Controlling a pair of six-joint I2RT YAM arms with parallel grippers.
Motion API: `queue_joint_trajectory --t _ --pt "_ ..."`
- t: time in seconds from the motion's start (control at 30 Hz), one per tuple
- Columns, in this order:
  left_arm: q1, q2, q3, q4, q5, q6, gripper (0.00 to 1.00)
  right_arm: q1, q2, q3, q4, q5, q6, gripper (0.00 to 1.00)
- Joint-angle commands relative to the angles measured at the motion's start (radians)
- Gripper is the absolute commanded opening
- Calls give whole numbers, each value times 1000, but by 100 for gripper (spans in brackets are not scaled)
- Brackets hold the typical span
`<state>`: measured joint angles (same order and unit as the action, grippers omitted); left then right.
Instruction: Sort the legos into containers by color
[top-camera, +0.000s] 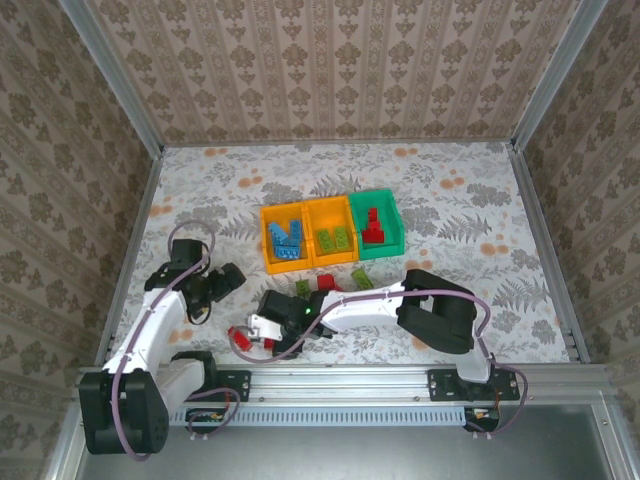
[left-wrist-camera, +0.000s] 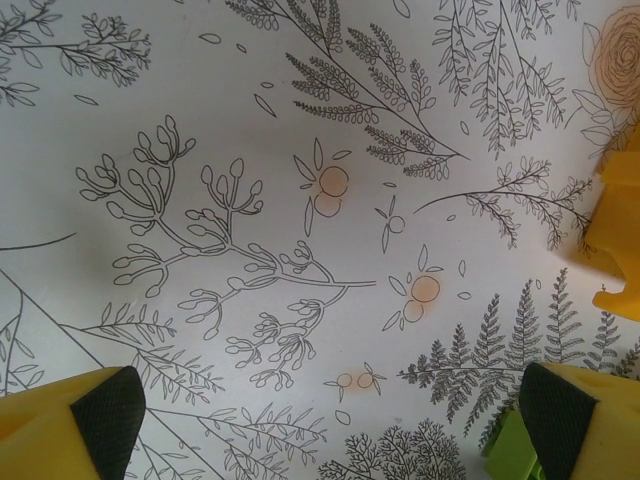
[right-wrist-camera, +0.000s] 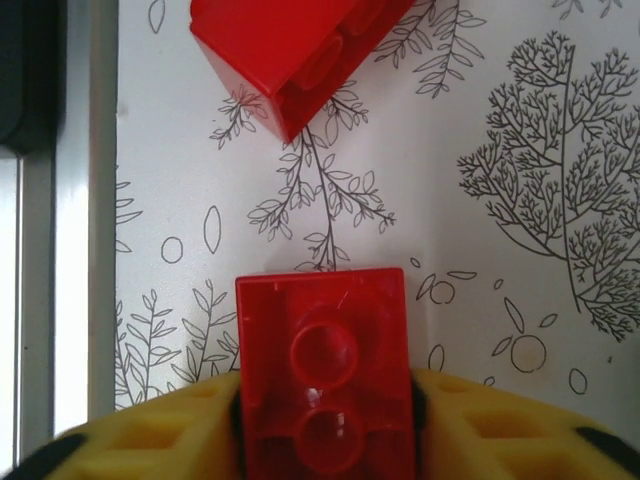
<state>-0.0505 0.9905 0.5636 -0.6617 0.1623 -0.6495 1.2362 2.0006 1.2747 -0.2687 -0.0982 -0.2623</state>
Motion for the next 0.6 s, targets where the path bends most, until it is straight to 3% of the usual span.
queue_joint_trajectory --t 0.0,0.17,0.3,0.57 --pt "6 -25 -13 -10 14 15 100 6 5 13 -18 0 5 36" --pt "6 -45 -8 -33 3 13 100 -9 -101 -45 34 -1 36 30" --pt "-5 -80 -12 -66 -13 3 100 -76 -254 -131 109 15 100 28" --pt "-66 -205 -20 -139 -79 -65 100 -425 -441 -213 113 91 257 25"
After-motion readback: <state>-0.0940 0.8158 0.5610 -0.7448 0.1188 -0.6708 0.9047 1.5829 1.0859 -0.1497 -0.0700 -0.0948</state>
